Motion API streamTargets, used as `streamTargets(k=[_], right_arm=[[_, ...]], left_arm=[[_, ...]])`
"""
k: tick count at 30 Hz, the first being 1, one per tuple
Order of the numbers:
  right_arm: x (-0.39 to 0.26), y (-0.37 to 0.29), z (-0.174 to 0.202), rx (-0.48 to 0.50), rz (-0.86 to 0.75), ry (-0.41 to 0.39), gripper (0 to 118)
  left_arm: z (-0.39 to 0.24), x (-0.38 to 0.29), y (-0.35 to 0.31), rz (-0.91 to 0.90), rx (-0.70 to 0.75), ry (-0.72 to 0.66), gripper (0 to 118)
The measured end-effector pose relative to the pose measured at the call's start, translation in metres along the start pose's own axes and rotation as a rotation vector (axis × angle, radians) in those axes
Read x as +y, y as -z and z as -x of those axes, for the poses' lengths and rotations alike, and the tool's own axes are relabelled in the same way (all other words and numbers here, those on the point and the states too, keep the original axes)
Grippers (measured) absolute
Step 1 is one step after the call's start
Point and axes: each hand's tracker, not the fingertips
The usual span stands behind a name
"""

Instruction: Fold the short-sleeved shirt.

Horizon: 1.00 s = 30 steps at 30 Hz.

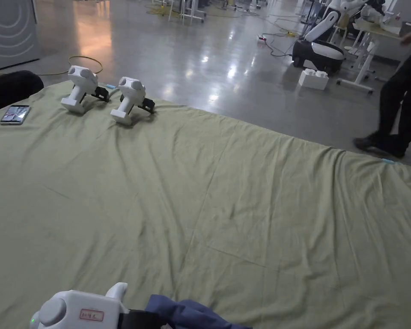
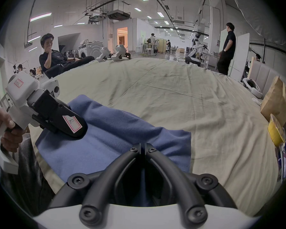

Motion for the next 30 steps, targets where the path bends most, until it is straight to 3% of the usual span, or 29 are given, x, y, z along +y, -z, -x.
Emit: streamTargets(k=[5,17,22,30], right_arm=[[0.035,-0.012,-0.014,-0.046,-0.079,0.020,6],[0.121,-0.053,-0.116,-0.228,-0.284,0.043,6],[0.131,-0.068,-0.151,-0.302,-0.308,0.062,6],[0.128,-0.075,-0.176,-0.355,-0.300,0.096,6]], left_arm=[[-0.003,0.030,-0.048,-0.020,0.019,0.077,35],[-0.012,0.116,-0.241,-0.172,0.361,0.194,35],[-0.014,0.133,-0.313,-0.257,0.564,0.168,35],[0.011,0.145,-0.362,-0.255,0.678,0.018,35]])
